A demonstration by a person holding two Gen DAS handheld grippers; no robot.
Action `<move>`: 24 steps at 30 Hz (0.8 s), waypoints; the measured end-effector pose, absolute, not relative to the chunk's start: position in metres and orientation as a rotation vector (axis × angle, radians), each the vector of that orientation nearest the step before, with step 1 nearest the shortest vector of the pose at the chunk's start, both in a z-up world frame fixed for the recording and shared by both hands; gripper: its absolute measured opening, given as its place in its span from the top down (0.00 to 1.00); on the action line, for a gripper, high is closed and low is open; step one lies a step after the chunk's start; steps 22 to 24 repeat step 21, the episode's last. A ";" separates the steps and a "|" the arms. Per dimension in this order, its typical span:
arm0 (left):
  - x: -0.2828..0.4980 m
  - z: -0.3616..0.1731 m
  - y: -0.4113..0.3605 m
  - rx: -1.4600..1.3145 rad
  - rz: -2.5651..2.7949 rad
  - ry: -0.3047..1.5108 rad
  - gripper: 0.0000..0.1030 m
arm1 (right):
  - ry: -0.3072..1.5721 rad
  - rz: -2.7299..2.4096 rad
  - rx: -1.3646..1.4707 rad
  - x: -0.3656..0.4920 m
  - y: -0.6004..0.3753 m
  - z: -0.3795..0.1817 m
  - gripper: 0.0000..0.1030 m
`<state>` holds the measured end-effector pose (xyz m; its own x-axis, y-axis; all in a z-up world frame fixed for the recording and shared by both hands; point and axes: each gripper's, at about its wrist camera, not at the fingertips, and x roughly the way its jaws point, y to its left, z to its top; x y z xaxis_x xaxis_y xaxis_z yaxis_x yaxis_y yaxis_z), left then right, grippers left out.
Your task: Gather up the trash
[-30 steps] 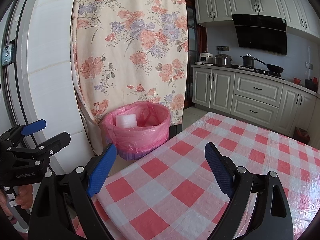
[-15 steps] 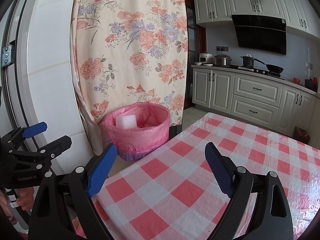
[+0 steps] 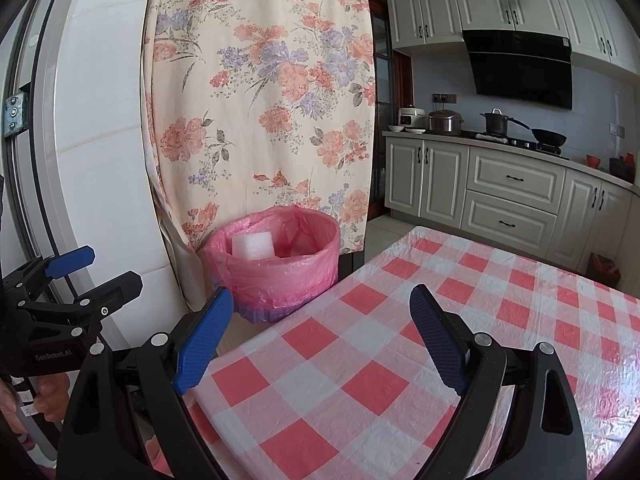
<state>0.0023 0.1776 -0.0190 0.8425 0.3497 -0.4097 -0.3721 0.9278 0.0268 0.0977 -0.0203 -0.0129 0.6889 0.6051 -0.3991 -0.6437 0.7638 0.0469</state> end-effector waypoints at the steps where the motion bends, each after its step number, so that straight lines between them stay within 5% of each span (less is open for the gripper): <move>1: 0.003 -0.019 0.178 -0.054 0.380 0.423 0.04 | 0.410 0.700 -0.101 0.098 -0.020 -0.013 0.18; 24: 0.003 -0.017 0.175 -0.039 0.392 0.425 0.04 | 0.406 0.699 -0.100 0.097 -0.019 -0.009 0.18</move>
